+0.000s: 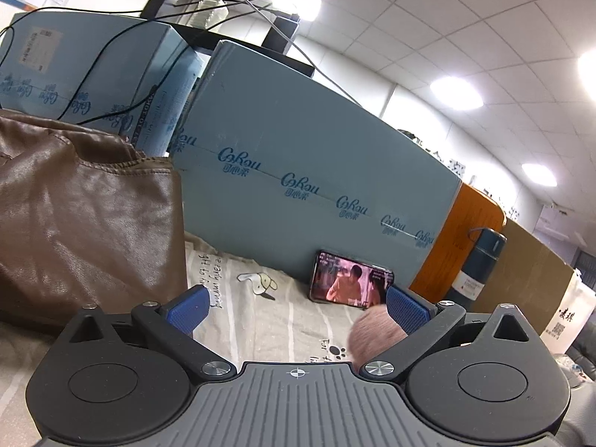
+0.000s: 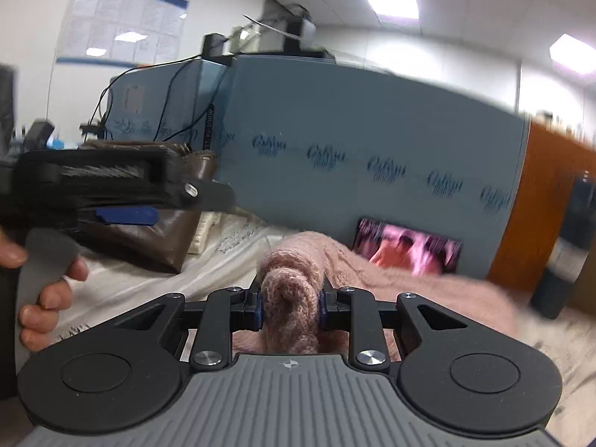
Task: Fold clothes
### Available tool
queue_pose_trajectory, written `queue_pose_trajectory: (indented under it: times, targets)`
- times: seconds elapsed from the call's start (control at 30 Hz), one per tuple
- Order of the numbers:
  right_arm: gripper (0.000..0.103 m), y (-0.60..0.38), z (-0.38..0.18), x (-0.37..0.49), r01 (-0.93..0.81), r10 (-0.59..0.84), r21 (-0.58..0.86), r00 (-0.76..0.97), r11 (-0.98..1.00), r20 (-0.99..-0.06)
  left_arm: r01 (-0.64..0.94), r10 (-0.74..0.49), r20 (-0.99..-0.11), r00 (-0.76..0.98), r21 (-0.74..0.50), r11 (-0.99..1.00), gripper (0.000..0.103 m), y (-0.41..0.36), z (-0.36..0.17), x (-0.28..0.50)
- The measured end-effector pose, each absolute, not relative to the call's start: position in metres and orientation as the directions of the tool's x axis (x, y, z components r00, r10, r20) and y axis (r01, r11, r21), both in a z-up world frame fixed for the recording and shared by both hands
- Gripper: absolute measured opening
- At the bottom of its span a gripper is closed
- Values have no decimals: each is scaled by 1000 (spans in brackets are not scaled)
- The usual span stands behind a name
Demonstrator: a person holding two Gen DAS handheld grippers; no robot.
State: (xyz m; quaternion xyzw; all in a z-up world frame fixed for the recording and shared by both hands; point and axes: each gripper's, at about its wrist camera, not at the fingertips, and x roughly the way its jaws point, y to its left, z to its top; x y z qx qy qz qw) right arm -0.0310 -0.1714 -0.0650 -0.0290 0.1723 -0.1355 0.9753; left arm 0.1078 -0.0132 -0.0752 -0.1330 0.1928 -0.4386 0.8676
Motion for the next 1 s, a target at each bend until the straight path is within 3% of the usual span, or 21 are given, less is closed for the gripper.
queue_pose_trajectory:
  times: [0.13,0.27,0.37,0.5,0.57,0.7,0.8,0.83,0.87,1.0]
  targets:
    - [33,-180,-79,-26,229,-211,5,907,974,-366,713,-817,-213,536,-403,573,103,-12,-75,107]
    - [54,-192,-75,-38,173,-114,146,933,974,-342,711,-823,-210,528,-420,564,103,-10,-77,109]
    - [71,-202,-59,-59,105,-30,264,961,959,-275,708,-827,-197,526,-437,555,103,-8,-79,110]
    - [74,-235,-35,-97,110,-63,368,988,923,-138,720,-846,-205,492,-451,527,102,-12,-81,111]
    - [74,-254,-33,-110,154,-109,419,986,895,-129,750,-875,-210,436,-452,483,102,-19,-80,107]
    - [74,-293,-48,-132,129,-72,607,990,784,-118,803,-908,-253,334,-428,415,101,-36,-78,92]
    - [75,-307,-62,-140,135,-70,670,990,730,-124,834,-899,-328,291,-373,406,68,-53,-82,80]
    - [74,-310,-65,-142,142,-73,676,989,723,-129,843,-895,-350,276,-360,401,40,-58,-85,77]
    - [75,-312,-69,-143,147,-75,678,988,720,-135,851,-891,-372,261,-347,394,25,-63,-87,75]
    - [74,-314,-74,-146,141,-63,683,988,717,-138,837,-851,-350,391,-249,487,21,-60,-84,70]
